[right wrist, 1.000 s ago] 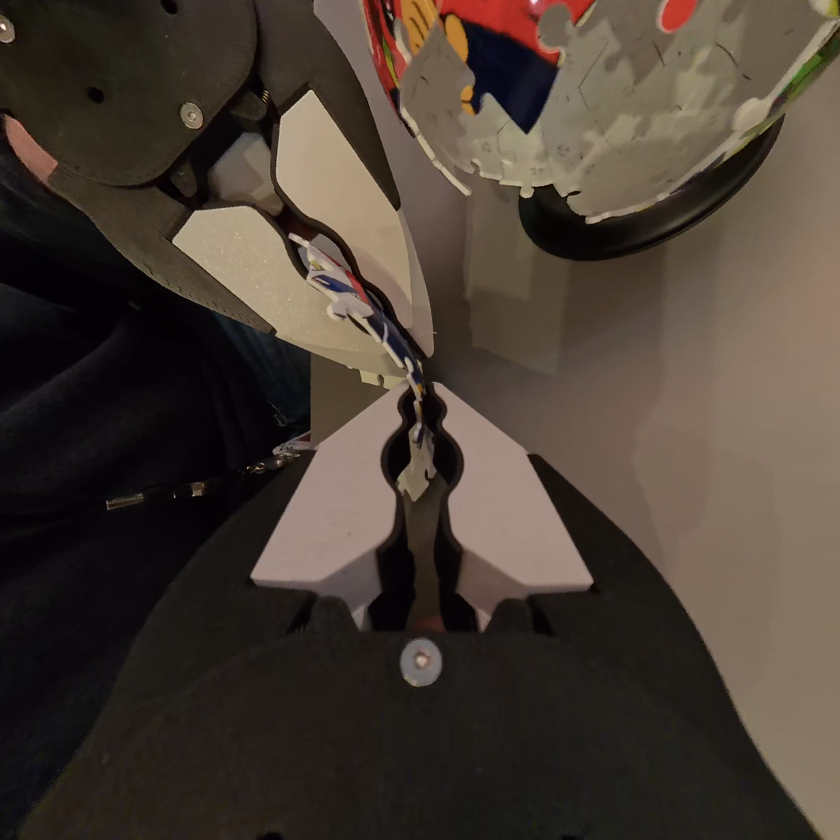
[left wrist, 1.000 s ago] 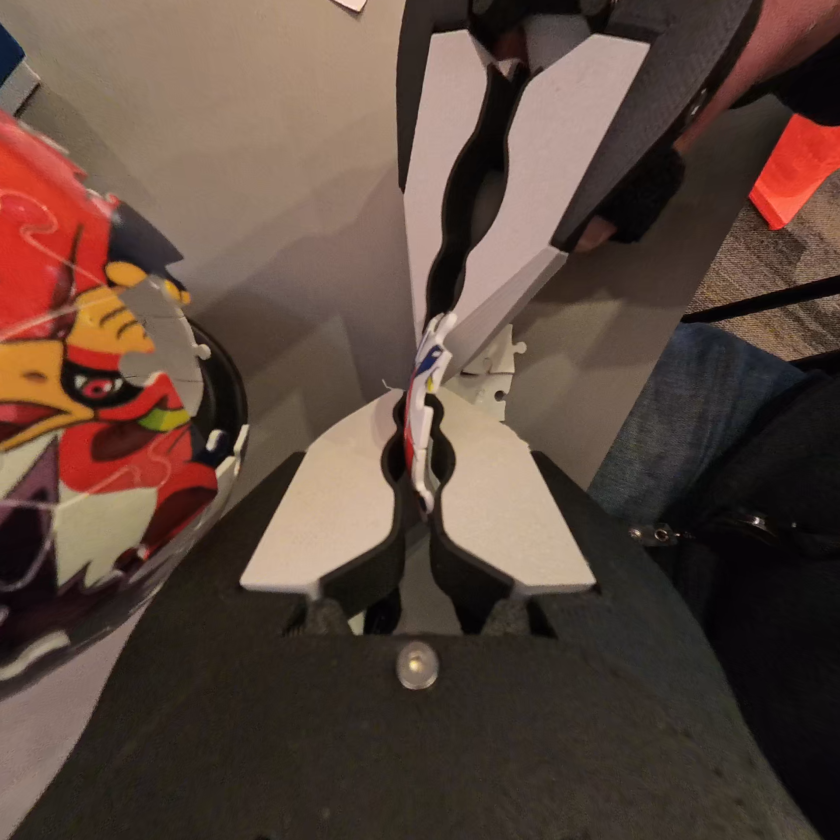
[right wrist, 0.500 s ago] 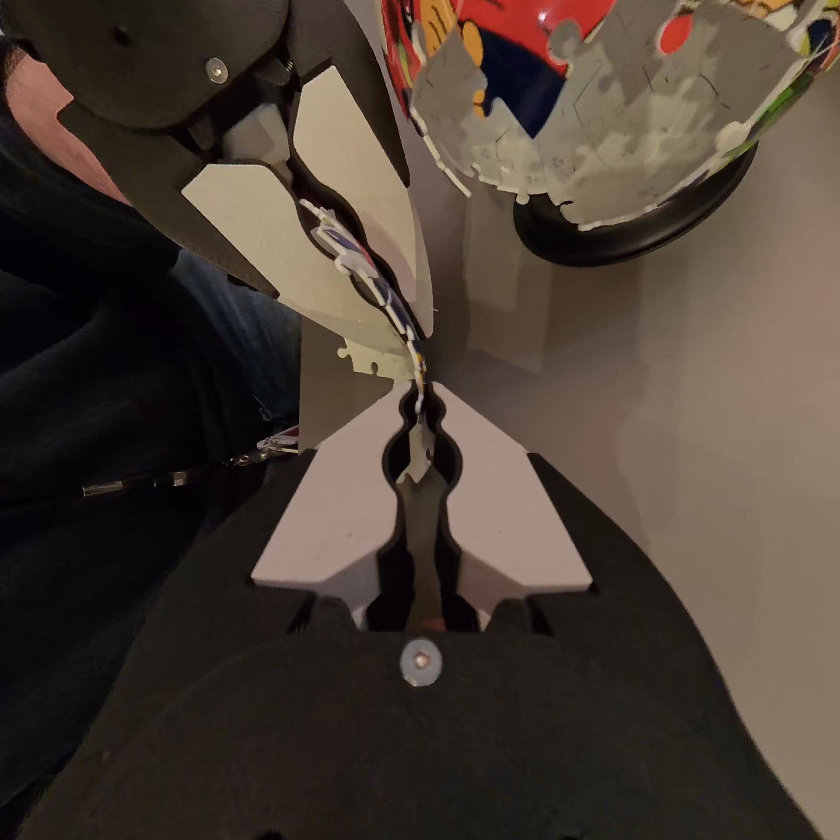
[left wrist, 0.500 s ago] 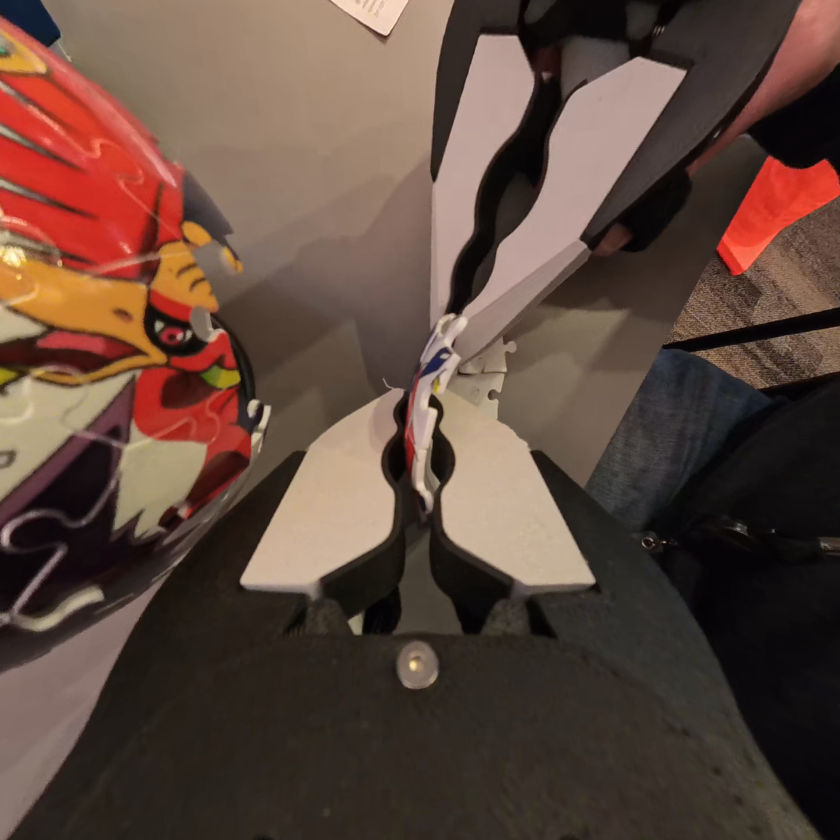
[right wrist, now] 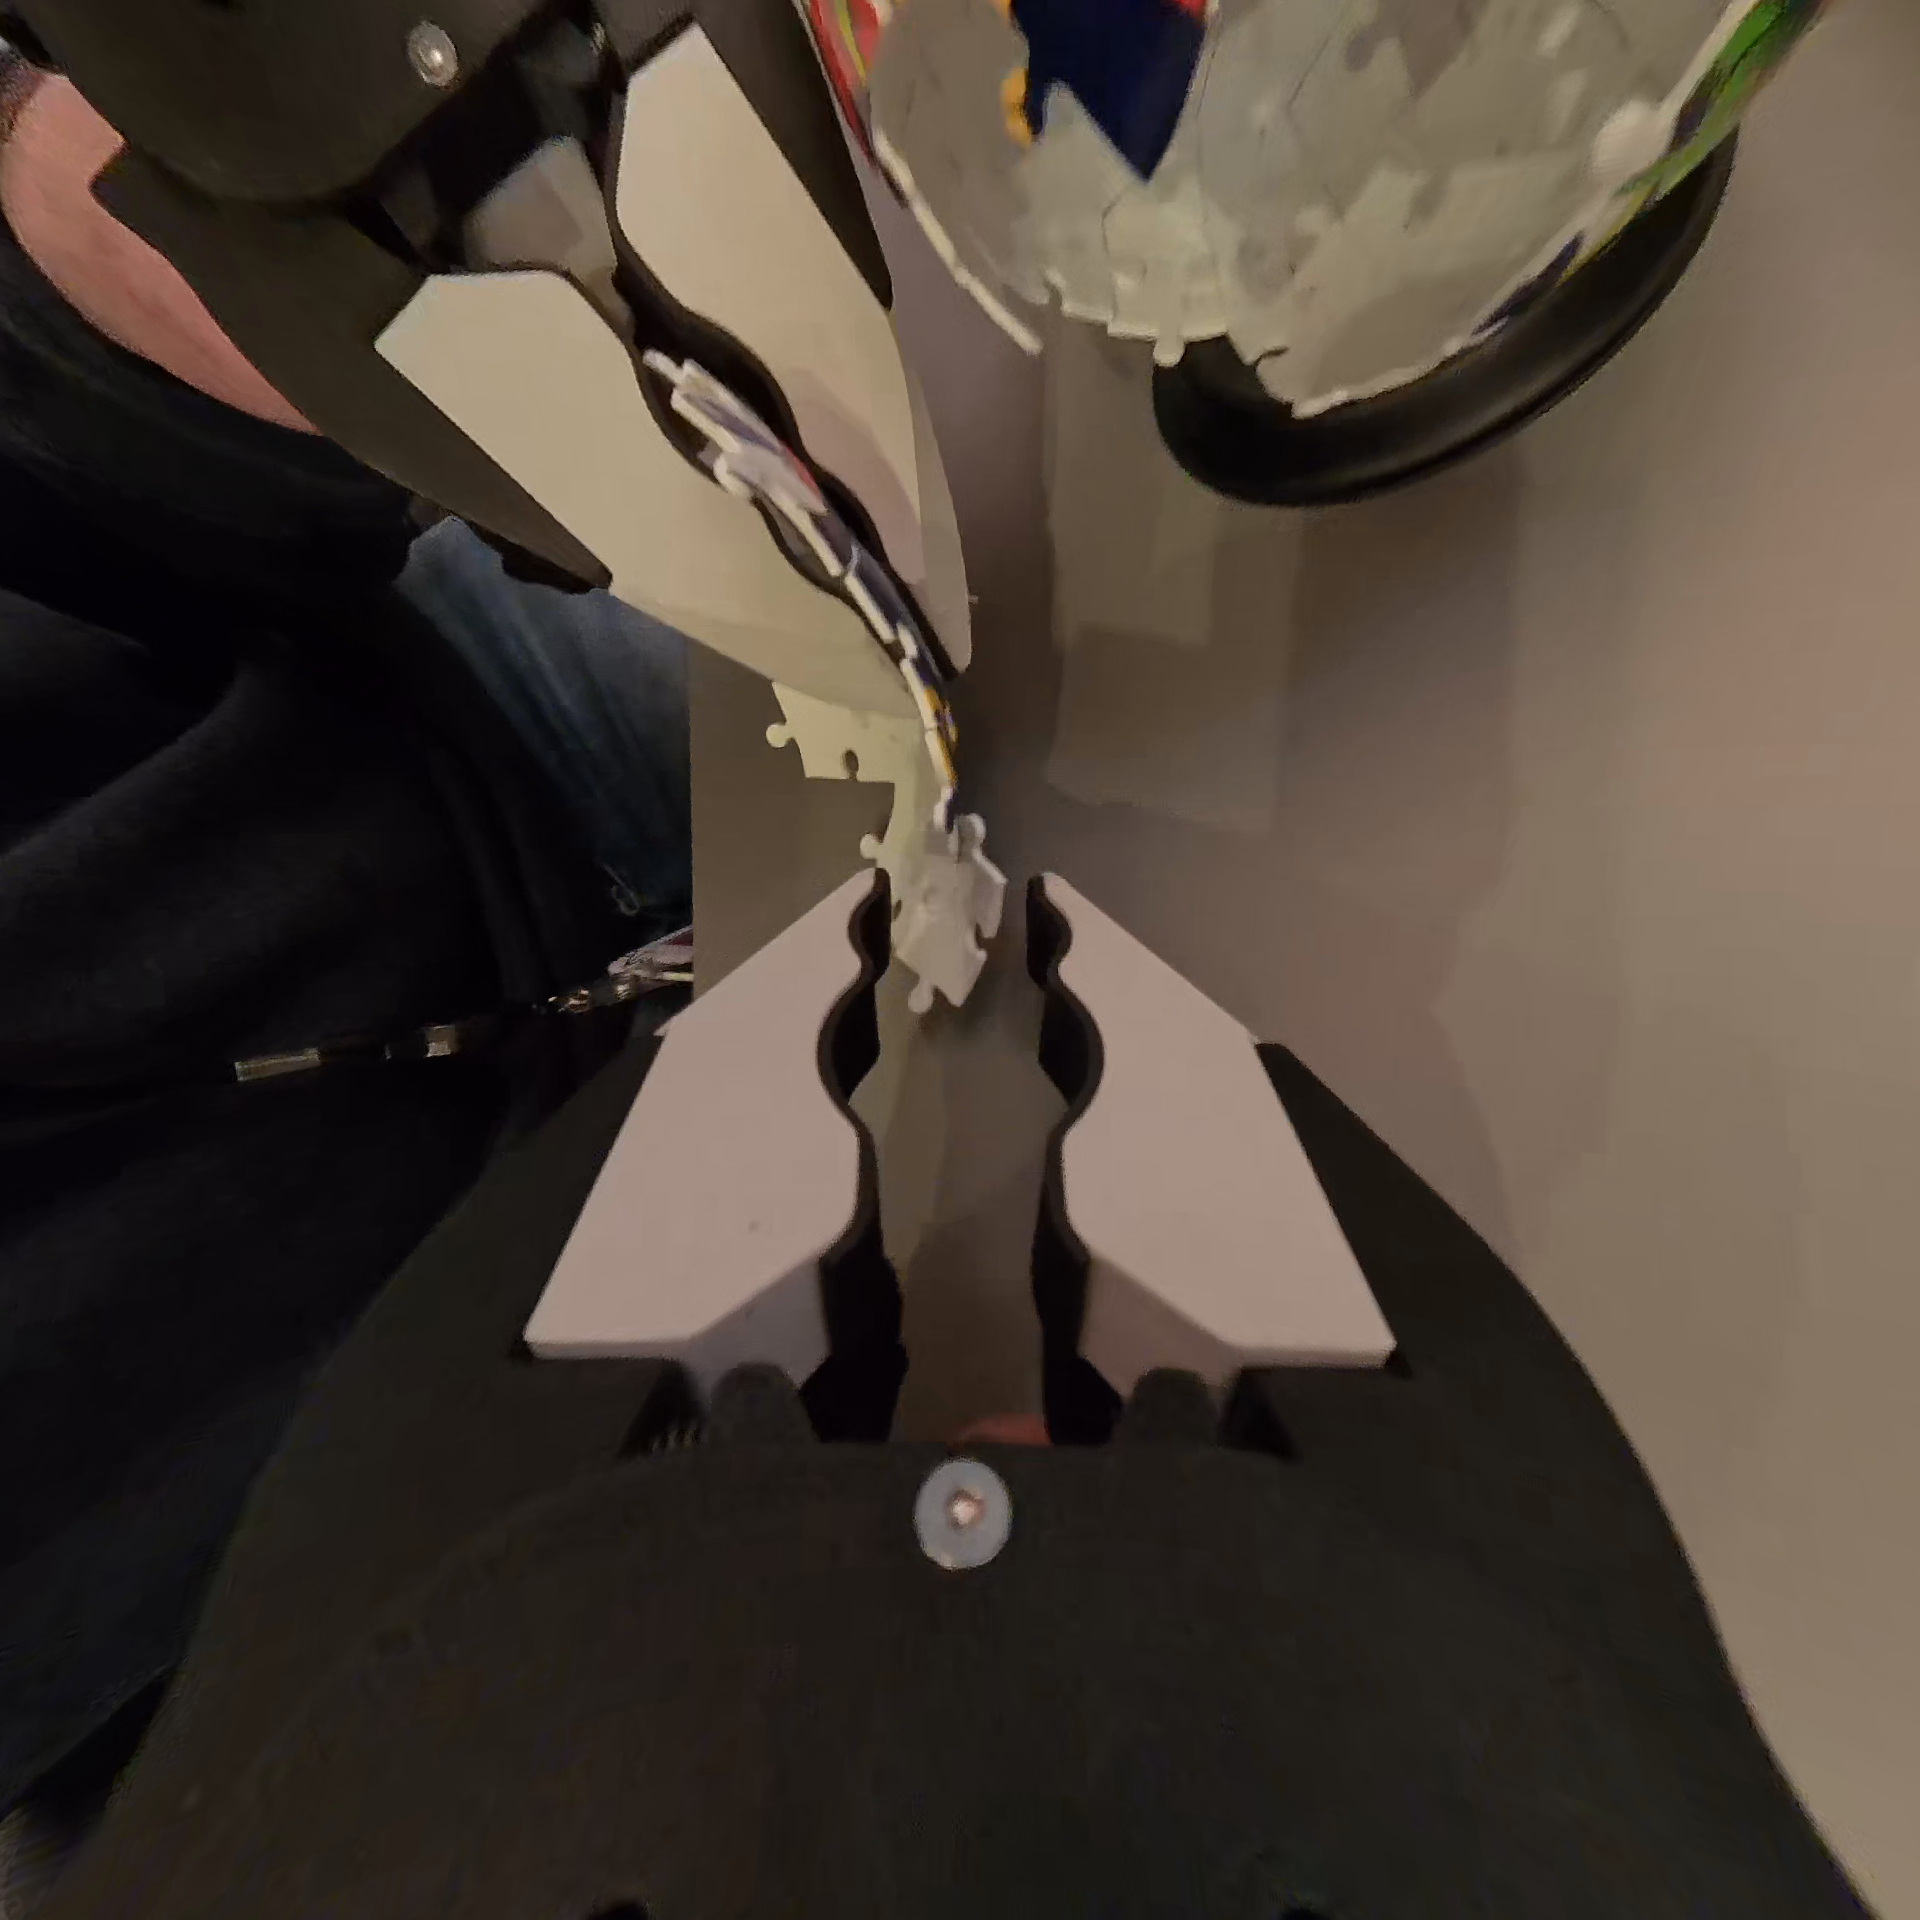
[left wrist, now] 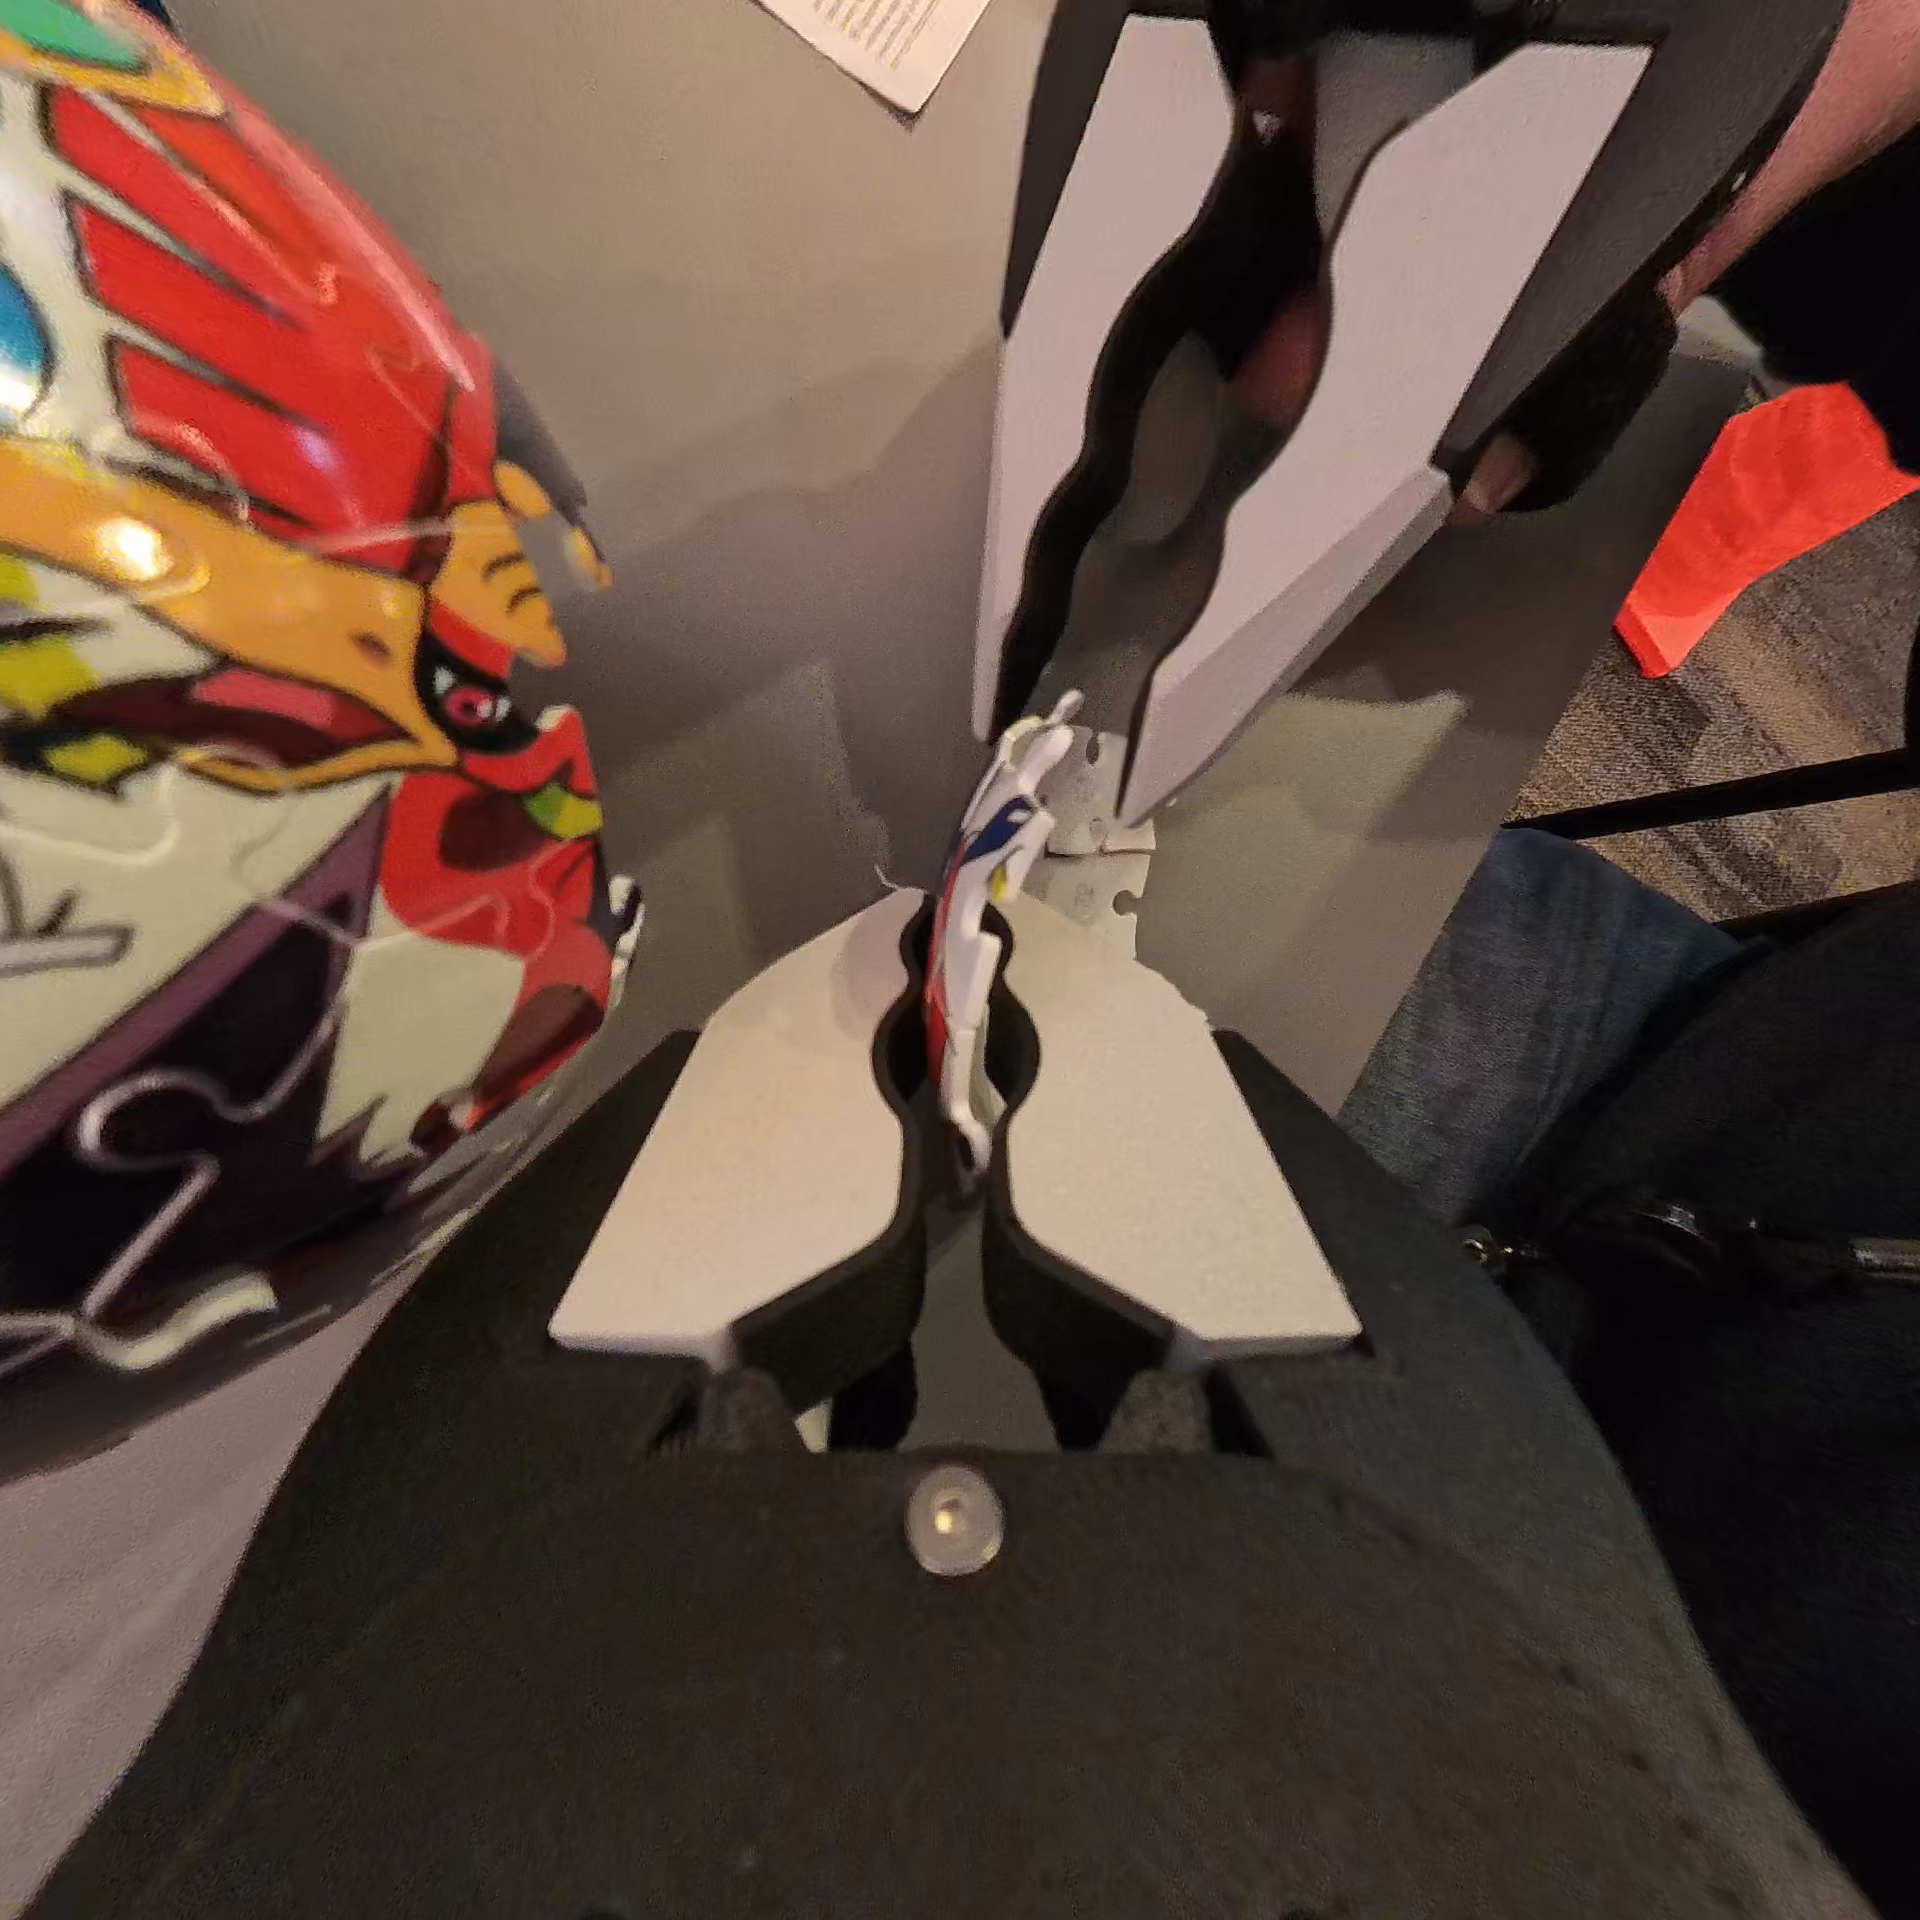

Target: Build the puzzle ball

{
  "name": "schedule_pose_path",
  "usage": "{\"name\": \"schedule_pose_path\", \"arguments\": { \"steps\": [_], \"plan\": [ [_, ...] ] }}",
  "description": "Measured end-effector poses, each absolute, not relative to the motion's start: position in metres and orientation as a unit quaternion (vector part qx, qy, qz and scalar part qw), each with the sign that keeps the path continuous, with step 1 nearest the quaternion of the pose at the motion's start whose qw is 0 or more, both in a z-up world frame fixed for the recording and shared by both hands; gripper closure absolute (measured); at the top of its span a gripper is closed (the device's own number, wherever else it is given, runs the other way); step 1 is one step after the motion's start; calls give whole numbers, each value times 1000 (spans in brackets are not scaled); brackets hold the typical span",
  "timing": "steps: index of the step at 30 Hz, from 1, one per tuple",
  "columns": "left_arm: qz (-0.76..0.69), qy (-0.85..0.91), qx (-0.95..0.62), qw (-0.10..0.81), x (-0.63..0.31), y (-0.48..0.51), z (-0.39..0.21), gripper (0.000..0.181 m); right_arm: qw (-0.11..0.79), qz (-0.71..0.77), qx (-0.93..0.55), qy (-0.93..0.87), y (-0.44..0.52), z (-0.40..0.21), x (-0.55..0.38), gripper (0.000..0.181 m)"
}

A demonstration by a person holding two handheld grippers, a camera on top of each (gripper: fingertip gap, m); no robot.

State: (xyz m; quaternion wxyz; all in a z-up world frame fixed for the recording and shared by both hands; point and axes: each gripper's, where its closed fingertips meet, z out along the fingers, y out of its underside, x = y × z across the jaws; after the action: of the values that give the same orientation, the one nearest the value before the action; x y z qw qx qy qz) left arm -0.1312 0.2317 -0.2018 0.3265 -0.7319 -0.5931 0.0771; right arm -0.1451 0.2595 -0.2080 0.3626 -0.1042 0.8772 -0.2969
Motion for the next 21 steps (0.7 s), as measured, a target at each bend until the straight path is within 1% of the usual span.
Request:
{"name": "schedule_pose_path", "arguments": {
  "steps": [2, 4, 6, 13, 21],
  "plan": [
    [81, -595, -731, 325, -131, 231, -202, 175, 367, -282, -106, 880, 264, -214, -139, 159],
    [82, -594, -729, 330, -132, 233, -200, 176, 354, -280, -106, 886, 264, -219, -135, 167],
    [84, -594, -730, 328, -133, 233, -200, 175, 356, -288, -102, 883, 262, -219, -132, 179],
    [86, -595, -727, 333, -133, 235, -198, 175, 352, -296, -101, 882, 260, -218, -132, 180],
    [87, -584, -735, 334, -133, 235, -196, 175, 403, -281, -93, 866, 265, -214, -131, 180]
  ]
}}
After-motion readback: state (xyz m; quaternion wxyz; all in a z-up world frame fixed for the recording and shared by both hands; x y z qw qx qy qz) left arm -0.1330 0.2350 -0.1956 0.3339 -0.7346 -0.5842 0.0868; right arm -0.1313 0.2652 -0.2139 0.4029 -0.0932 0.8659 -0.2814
